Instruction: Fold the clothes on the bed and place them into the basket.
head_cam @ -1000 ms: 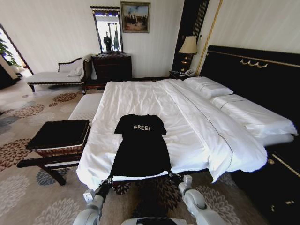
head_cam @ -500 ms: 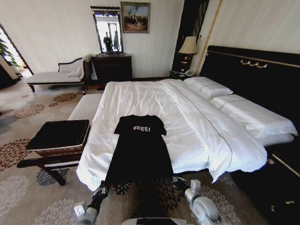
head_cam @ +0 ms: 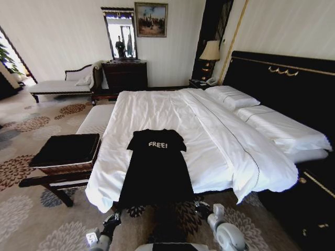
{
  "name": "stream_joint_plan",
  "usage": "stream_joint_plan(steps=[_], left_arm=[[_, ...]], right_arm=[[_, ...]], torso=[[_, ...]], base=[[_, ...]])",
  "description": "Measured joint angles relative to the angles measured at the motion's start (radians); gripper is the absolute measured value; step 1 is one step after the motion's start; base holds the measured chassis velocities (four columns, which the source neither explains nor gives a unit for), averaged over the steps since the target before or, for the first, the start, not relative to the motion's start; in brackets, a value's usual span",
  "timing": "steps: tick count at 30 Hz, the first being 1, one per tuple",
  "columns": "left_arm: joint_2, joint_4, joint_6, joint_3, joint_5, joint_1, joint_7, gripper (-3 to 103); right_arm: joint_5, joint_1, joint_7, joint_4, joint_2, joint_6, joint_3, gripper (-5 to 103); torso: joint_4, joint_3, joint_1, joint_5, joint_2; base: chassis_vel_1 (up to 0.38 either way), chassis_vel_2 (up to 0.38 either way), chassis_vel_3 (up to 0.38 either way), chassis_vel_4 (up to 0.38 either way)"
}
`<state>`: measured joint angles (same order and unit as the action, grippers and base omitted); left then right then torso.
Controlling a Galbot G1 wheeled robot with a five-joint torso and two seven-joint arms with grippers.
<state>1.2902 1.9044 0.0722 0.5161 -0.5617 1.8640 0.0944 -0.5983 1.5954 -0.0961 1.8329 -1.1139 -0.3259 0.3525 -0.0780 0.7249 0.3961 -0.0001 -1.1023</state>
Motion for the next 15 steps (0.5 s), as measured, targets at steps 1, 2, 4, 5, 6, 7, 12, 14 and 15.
stream_joint_plan(steps=[1, 2, 4, 5, 6, 7, 12, 14, 15], left_arm=[[0.0, -0.009, -0.001, -0.002, 0.002, -0.005, 0.0, 0], [0.0, -0.009, -0.001, -0.002, 0.002, -0.005, 0.0, 0], [0.011, -0.032, 0.001, -0.007, 0.006, -0.034, -0.001, 0], [0.011, -0.032, 0.001, -0.007, 0.006, -0.034, -0.001, 0], [0.016, -0.038, 0.003, -0.009, 0.008, -0.046, 0.0, 0], [0.032, -0.052, 0.011, -0.014, 0.015, -0.078, 0.003, 0], [0.044, -0.072, 0.027, -0.031, 0.035, -0.114, 0.008, 0], [0.044, -0.078, 0.027, -0.033, 0.04, -0.116, 0.009, 0], [0.044, -0.089, 0.024, -0.035, 0.048, -0.119, 0.01, 0]], right_arm=[[0.004, -0.008, 0.0, -0.007, -0.004, 0.0, -0.007, 0], [0.004, -0.008, 0.0, -0.007, -0.004, 0.0, -0.007, 0], [0.011, -0.046, 0.007, -0.035, -0.021, 0.002, -0.02, 0], [0.011, -0.046, 0.007, -0.035, -0.021, 0.002, -0.02, 0], [0.012, -0.059, 0.008, -0.044, -0.028, 0.004, -0.023, 0], [0.012, -0.086, 0.008, -0.065, -0.043, 0.006, -0.033, 0], [0.012, -0.121, 0.0, -0.105, -0.05, 0.004, -0.05, 0], [0.018, -0.121, 0.0, -0.111, -0.049, 0.004, -0.052, 0], [0.023, -0.121, 0.0, -0.117, -0.049, 0.004, -0.053, 0]], torso=[[0.0, 0.0, 0.0, 0.0, 0.0], [0.0, 0.0, 0.0, 0.0, 0.0], [0.0002, 0.0, 0.0, 0.0, 0.0], [0.0002, 0.0, 0.0, 0.0, 0.0], [0.0002, 0.0, 0.0, 0.0, 0.0], [0.0003, 0.0, 0.0, 0.0002, 0.0], [0.0002, 0.0, 0.0, 0.0001, 0.0], [0.0002, 0.0, 0.0, 0.0001, 0.0], [0.0001, 0.0, 0.0, 0.0001, 0.0]], base=[[0.0, 0.0, 0.0, 0.0], [0.0, 0.0, 0.0, 0.0], [0.0, 0.0, 0.0, 0.0], [0.0, 0.0, 0.0, 0.0], [0.0, 0.0, 0.0, 0.0], [0.0, 0.0, 0.0, 0.0], [0.0, 0.0, 0.0, 0.0], [0.0, 0.0, 0.0, 0.0], [0.0, 0.0, 0.0, 0.0]])
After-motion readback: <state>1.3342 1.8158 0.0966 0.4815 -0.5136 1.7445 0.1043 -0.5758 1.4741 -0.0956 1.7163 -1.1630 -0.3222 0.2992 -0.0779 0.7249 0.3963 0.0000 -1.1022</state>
